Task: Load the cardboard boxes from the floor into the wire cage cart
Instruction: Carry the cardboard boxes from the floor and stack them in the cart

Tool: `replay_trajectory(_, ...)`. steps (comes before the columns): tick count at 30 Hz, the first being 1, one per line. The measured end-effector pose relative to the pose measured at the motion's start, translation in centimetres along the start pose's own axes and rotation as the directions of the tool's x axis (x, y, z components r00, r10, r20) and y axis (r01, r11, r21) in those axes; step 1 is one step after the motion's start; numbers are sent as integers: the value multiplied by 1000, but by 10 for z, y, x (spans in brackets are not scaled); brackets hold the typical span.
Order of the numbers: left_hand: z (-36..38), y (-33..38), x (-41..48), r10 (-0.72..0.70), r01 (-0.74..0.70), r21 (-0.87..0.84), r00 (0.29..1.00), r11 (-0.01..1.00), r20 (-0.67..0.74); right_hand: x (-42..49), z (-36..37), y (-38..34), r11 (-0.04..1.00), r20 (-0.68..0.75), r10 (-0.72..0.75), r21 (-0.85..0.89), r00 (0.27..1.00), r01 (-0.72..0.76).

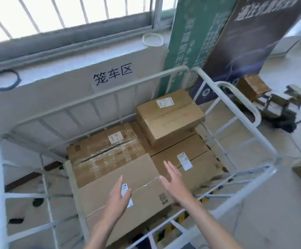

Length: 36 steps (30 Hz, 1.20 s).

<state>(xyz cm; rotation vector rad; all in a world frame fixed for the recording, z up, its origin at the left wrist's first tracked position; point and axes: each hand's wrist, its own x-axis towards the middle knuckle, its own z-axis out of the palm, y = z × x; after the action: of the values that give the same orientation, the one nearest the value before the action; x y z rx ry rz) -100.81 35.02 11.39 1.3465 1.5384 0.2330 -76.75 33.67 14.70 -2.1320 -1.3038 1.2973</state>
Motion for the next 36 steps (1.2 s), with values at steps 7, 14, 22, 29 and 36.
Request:
replay_trajectory(7, 89, 121, -28, 196, -206, 163, 978, 965, 72, -77, -127, 68, 999, -255, 12, 44, 967, -1)
replay_trajectory(14, 257, 278, -94, 410, -456, 172, 878, 873, 249, -172, -258, 193, 992, -472, 82, 123, 878, -27)
replay_trajectory(22, 466, 400, -177, 518, -616, 90, 724, 782, 455, -299, -377, 352, 942, -607, 308, 302, 732, -146)
replay_trajectory(29, 611, 465, -233, 516, -694, 19, 553, 720, 654, -387, -442, 471, 864, -687, 478, 481, 547, -151)
replay_trajectory(36, 750, 552, -246, 518, -772, -21, 405, 635, 753, -392, -538, 540, 811, -723, 558, 579, 407, -85)
